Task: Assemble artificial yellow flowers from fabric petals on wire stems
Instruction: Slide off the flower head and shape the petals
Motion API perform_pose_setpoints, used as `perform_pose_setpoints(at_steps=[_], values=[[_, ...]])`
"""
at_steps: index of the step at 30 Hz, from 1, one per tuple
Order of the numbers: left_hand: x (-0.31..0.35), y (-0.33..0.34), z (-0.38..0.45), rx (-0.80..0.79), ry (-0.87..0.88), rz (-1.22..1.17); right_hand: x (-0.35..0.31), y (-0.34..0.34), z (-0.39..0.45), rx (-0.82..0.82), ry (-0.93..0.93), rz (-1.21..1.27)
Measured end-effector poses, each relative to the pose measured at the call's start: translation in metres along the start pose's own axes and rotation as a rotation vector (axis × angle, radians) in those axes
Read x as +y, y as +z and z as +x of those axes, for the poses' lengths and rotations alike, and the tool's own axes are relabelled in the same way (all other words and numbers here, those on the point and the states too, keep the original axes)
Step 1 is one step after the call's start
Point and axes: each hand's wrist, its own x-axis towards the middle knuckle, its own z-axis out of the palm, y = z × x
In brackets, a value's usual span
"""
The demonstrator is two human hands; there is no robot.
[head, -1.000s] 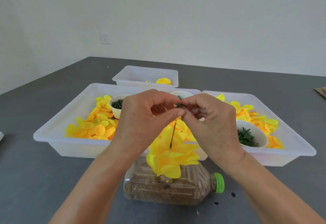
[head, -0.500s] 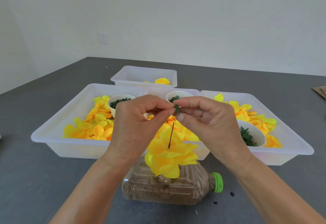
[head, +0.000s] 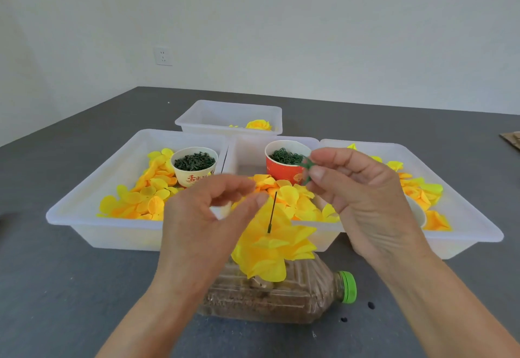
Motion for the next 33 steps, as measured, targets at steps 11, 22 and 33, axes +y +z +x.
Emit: perform_pose_setpoints(at_steps=[11, 22, 33], values=[[-0.023, 0.002, -0.019, -0.323, -0.163, 0.257, 0.033, -0.007, -0.036, -0.004, 0.387, -0.025], [-0.029, 0.002, -0.019, -0.309, -0.199, 0.079, 0.023, -0.008, -0.026, -0.005, 0.306, -0.032], [-0.016, -0.002, -0.010, -0.258, -0.136, 0.030, 0.005, 0.006, -0.003, -0.089, 0.026, -0.135]])
